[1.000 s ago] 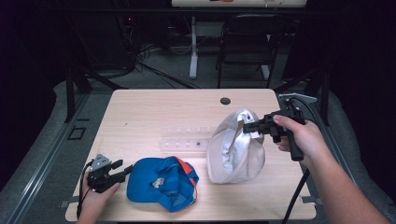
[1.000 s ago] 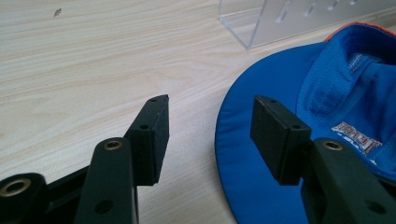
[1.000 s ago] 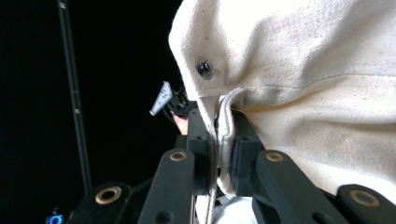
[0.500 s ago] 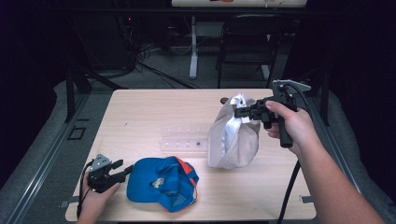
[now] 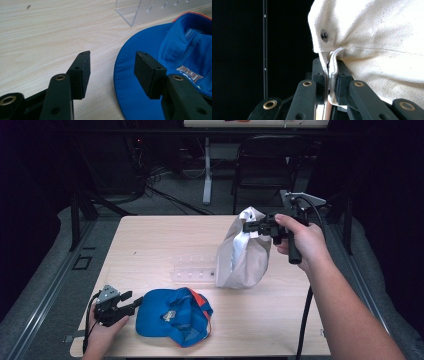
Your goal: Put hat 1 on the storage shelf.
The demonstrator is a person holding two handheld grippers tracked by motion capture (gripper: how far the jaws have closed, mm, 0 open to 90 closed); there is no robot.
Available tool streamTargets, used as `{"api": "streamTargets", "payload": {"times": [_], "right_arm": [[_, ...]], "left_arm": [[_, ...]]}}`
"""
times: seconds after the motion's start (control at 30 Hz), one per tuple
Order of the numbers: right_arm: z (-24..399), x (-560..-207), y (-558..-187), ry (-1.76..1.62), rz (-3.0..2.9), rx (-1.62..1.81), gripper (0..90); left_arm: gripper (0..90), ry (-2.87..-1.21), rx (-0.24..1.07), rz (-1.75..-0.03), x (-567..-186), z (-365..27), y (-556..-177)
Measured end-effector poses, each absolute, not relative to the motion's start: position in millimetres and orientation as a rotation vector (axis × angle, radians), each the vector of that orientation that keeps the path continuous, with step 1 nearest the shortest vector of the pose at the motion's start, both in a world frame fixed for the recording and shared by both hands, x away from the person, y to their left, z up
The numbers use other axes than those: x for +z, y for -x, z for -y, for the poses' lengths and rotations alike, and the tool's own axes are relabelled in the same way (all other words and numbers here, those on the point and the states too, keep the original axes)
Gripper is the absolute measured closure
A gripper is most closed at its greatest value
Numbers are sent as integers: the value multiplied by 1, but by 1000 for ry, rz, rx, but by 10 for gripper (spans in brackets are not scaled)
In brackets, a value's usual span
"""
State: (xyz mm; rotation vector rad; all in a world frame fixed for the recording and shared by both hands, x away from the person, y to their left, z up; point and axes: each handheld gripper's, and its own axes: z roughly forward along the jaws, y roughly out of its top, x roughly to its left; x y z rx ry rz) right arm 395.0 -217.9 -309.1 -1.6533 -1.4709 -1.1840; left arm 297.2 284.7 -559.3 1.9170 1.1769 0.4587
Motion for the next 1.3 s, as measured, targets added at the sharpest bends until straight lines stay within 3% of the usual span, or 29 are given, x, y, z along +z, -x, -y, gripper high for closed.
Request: {"api": "streamTargets", "payload": {"times": [1.3], "right_arm": [[142, -320, -448, 1631, 1495, -1133, 814]], "left_arm": [[473, -1923, 455, -1162, -558, -283, -298]]}}
